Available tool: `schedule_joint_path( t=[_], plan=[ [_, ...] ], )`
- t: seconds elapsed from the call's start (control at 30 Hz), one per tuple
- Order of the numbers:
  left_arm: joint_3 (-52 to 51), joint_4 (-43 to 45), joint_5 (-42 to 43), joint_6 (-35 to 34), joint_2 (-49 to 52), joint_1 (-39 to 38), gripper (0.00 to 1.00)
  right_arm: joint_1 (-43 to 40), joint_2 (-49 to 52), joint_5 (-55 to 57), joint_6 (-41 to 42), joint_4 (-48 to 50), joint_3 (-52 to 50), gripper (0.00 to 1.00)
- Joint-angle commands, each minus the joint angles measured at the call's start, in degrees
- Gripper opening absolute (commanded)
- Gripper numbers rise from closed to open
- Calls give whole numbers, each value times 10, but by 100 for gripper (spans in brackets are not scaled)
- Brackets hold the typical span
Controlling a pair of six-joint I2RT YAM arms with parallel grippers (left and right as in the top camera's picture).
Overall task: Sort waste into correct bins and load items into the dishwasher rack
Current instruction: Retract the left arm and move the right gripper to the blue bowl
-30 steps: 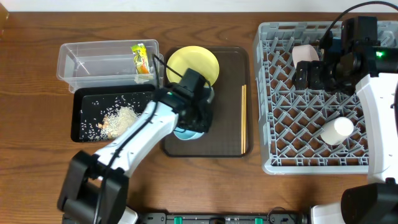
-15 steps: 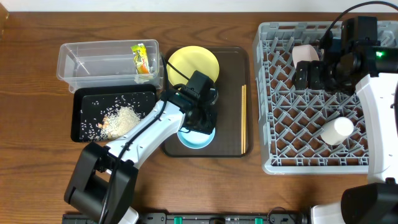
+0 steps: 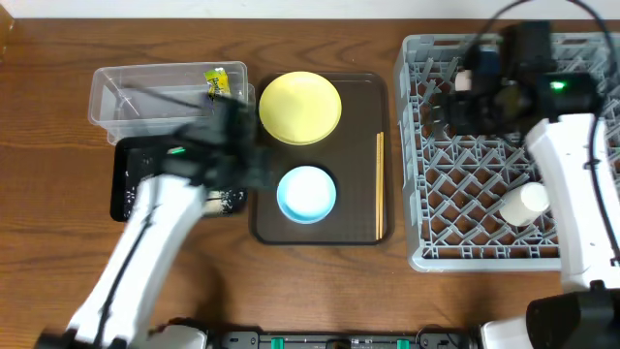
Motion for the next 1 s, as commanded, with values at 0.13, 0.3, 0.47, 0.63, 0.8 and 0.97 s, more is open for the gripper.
schedule_joint_path(
  t=[0.13, 0.3, 0.47, 0.63, 0.8, 0.97],
  plan=[
    [3, -49, -21, -54, -66, 169, 71, 118, 19, -10, -12, 29, 2, 97],
    [3, -73, -12, -54, -65, 235, 73, 174, 66, -8, 13, 34, 2, 91],
    [3, -80, -12, -54, -64, 247, 73, 220, 130, -8, 38, 38, 2, 81],
    [3, -80, -12, -54, -64, 247, 73, 256, 195, -8, 52, 46, 2, 72],
    [3, -80, -12, -54, -64, 247, 73, 269, 248, -3, 62, 47, 2, 60],
    [3, -80, -13, -54, -64, 247, 73, 270, 286, -3, 70, 52, 2, 44]
  ],
)
